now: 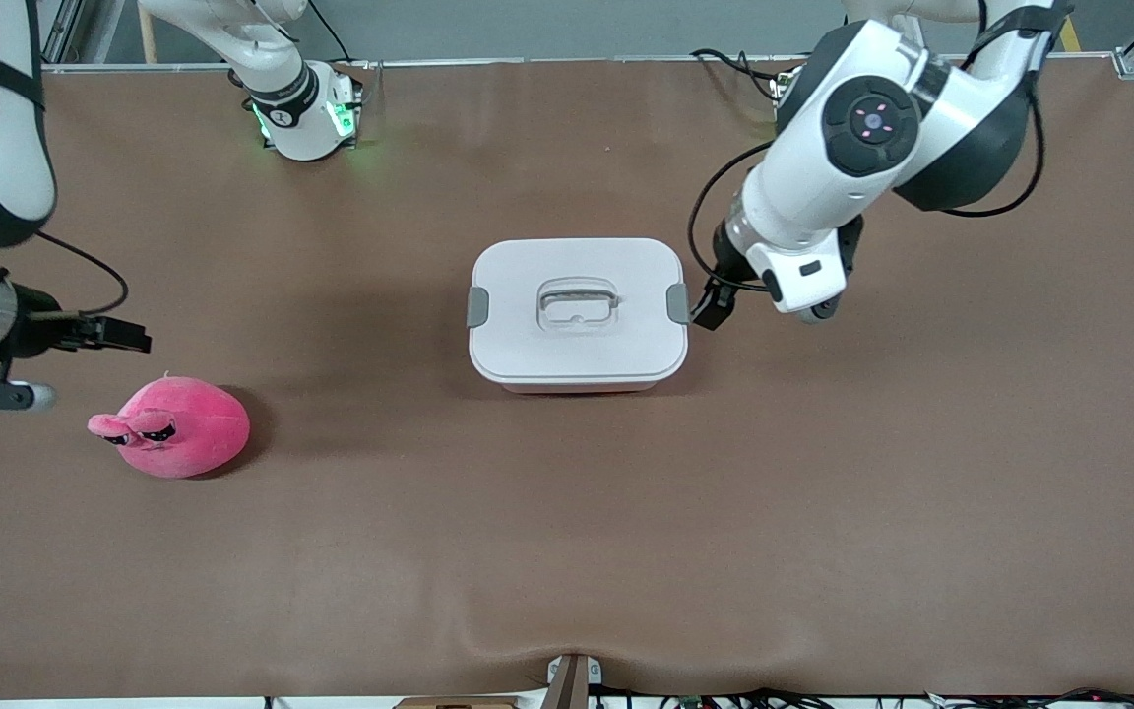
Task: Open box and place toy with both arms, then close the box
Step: 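Grasp the lid handle with the left gripper while the right gripper grasps the plush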
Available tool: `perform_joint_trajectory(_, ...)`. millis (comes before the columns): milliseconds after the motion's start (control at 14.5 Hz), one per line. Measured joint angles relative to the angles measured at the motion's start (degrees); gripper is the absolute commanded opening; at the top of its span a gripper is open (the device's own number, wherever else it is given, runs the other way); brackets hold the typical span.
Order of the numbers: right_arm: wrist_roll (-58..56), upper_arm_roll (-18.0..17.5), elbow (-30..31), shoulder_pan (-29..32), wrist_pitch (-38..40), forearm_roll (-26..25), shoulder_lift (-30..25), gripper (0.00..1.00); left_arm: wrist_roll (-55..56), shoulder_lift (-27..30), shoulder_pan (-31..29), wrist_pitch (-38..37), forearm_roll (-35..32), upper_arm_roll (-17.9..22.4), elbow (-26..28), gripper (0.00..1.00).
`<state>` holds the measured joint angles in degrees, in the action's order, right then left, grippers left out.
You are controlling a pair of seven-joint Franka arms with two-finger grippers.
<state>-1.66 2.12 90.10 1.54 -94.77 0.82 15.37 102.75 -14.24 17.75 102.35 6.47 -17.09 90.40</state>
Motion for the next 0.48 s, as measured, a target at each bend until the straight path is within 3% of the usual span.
perform_joint_trajectory(484,-1.71,-0.04,-0.19,0.31,-4.70,0.02,5.30,1.00,15.89,-4.80,8.27,6.25,-3.00,0.00,0.56,1.00)
